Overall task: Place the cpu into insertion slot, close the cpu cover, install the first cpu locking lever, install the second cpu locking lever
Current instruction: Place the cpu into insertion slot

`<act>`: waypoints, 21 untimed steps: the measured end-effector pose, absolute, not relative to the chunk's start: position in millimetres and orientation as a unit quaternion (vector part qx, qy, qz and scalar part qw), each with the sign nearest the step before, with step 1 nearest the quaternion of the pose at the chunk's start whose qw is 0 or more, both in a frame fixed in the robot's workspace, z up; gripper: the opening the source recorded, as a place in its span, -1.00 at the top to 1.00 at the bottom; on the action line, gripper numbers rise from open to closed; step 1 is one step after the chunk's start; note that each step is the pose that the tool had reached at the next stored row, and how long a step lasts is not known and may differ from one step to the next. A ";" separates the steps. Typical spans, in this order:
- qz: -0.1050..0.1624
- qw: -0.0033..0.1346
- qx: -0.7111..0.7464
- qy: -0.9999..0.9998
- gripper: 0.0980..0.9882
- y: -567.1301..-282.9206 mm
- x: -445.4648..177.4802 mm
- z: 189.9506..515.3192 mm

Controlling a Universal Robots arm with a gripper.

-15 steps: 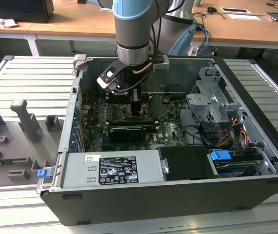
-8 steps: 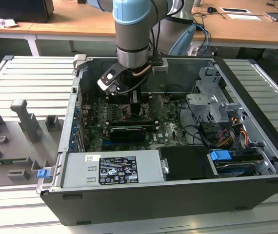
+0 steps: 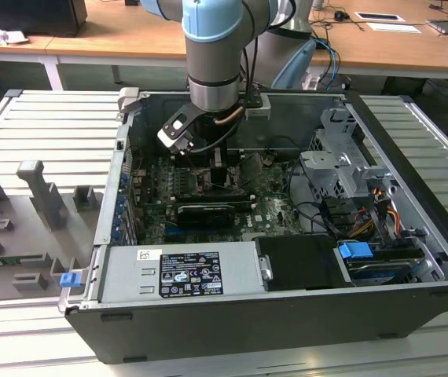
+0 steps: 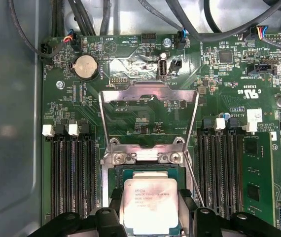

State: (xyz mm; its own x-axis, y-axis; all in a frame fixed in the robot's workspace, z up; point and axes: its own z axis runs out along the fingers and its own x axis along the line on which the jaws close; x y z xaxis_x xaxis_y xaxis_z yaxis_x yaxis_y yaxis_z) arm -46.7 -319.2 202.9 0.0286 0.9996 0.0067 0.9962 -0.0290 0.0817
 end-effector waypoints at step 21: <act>0.037 0.021 0.717 0.696 -0.14 -317.4 -46.7 209.6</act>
State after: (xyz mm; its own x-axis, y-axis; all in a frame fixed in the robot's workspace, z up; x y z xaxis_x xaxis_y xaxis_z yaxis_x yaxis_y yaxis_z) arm -46.7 -317.4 209.6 0.0286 0.9993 0.0239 0.9962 -0.0305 0.0813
